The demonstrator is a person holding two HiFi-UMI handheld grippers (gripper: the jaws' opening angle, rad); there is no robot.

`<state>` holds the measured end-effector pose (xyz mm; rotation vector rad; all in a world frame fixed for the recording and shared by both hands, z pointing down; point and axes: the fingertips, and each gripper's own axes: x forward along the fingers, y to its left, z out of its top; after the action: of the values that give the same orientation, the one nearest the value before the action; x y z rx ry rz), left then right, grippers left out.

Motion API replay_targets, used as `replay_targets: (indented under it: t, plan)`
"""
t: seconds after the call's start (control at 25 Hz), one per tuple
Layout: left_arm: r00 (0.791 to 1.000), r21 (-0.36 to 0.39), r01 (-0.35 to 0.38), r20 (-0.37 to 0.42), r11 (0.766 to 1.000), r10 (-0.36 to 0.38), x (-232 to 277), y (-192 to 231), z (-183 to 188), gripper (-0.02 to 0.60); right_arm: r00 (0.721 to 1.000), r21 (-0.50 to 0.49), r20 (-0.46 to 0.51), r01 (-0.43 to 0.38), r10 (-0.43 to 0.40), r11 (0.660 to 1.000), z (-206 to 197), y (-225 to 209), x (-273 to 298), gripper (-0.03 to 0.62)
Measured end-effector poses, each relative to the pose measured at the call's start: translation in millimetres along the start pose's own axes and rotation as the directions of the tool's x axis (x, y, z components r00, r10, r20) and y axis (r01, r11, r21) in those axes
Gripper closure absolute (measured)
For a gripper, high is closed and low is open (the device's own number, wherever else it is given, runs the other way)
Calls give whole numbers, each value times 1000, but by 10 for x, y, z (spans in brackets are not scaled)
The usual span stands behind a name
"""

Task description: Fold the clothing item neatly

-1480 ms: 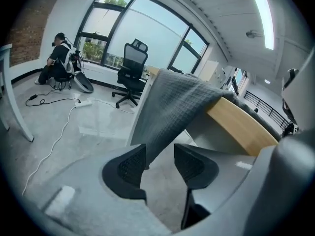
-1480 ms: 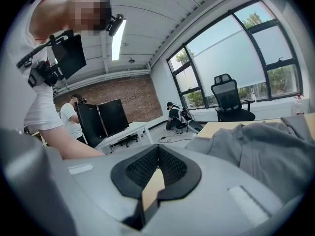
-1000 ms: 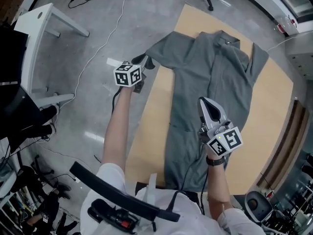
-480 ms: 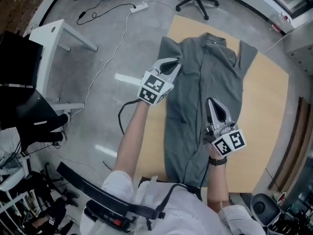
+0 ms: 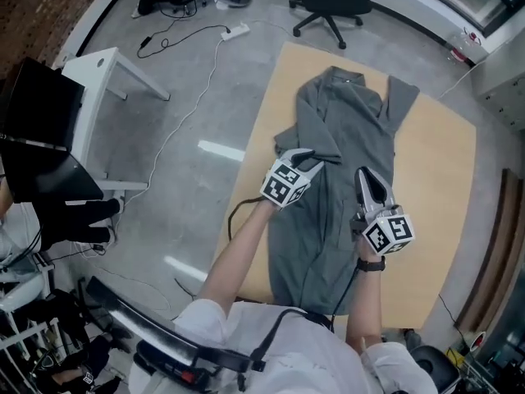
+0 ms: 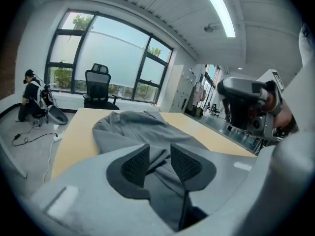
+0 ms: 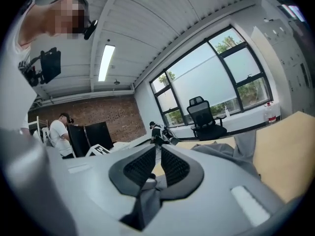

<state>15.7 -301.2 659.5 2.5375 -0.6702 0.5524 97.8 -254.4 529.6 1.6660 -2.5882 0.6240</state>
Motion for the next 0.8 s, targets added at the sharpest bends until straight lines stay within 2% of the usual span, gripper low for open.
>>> replay_targets:
  t: [0.16, 0.28, 0.4, 0.52, 0.64, 0.72, 0.8]
  plan:
    - [993, -30, -116, 17, 993, 117, -524, 307, -145, 442, 984, -92, -146, -113, 99, 989, -356, 192, 438, 563]
    - [979, -48, -196, 41, 979, 198, -888, 554, -131, 442, 946, -182, -279, -218, 163, 959, -718, 408, 901, 563]
    - [968, -55, -241, 58, 969, 244, -1137, 688, -95, 443, 880, -310, -441, -332, 174, 891, -1195, 565, 1402, 557]
    - [961, -67, -262, 77, 963, 267, -1282, 739, -62, 443, 800, -375, -584, -416, 138, 828, -1696, 563, 1840, 502]
    - [956, -88, -268, 98, 959, 276, -1370, 752, -27, 442, 705, -376, -705, -468, 80, 800, -2009, 560, 2080, 394]
    - [952, -102, -275, 110, 956, 286, -1444, 792, -12, 443, 664, -383, -747, -484, 45, 787, -2157, 569, 2230, 374]
    - [947, -113, -285, 118, 952, 298, -1524, 843, -2, 443, 633, -375, -774, -486, 22, 789, -2296, 573, 2344, 374]
